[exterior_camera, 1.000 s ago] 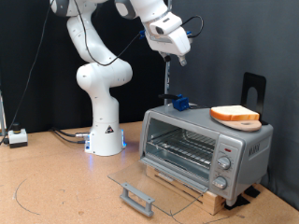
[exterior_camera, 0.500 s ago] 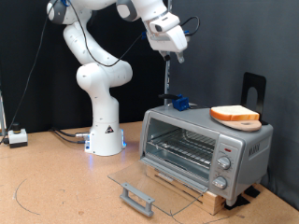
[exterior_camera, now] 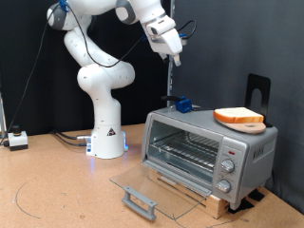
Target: Make a piece of toast with the oven
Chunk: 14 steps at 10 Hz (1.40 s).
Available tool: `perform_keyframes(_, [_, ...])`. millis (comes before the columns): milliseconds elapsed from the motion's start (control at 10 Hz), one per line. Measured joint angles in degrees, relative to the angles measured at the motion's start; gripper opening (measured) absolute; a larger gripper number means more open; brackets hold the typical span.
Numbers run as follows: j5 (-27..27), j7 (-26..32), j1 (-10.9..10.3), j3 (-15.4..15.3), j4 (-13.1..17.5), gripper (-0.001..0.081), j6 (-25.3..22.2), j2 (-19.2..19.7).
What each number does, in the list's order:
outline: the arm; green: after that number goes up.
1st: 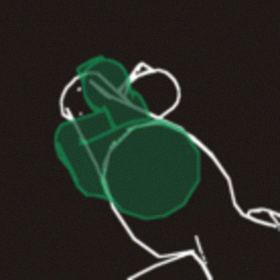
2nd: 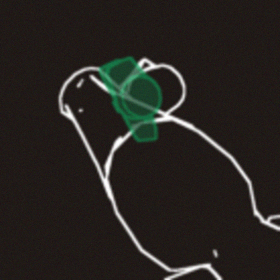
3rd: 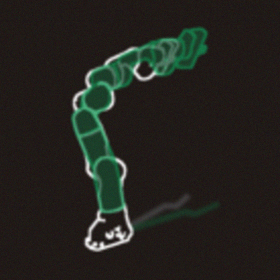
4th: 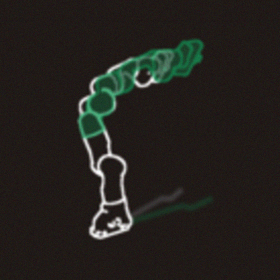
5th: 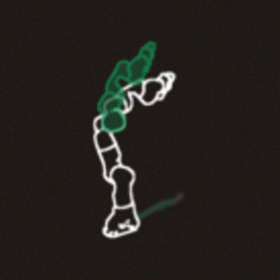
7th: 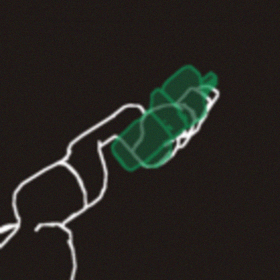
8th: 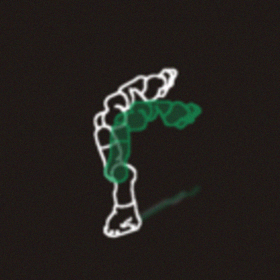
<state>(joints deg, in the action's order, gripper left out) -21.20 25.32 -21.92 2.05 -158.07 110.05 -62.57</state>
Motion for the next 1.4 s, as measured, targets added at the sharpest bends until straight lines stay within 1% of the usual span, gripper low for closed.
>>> perform_keyframes(200, [-0.51, 0.89, -0.34, 0.48, -0.36, 0.0809, 0.00, 0.62])
perform_keyframes(300, [-0.51, 0.89, -0.34, 0.47, -0.70, 0.0809, 0.40, 1.88])
perform_keyframes(500, [-0.50, 1.22, -0.34, 0.28, -1.54, 0.0809, 3.05, 5.35])
perform_keyframes(700, [-0.49, 3.72, -0.52, 0.10, -2.28, 0.0809, 6.12, 8.77])
perform_keyframes(900, [-0.49, 5.95, -1.07, -0.07, -2.77, 0.0809, 7.85, 11.35])
perform_keyframes(1200, [-0.49, 8.04, -1.82, -0.48, -3.89, 0.0809, 7.95, 13.30])
perform_keyframes(1400, [-0.50, 8.48, -2.10, -1.40, -5.07, 0.0809, 9.41, 13.57])
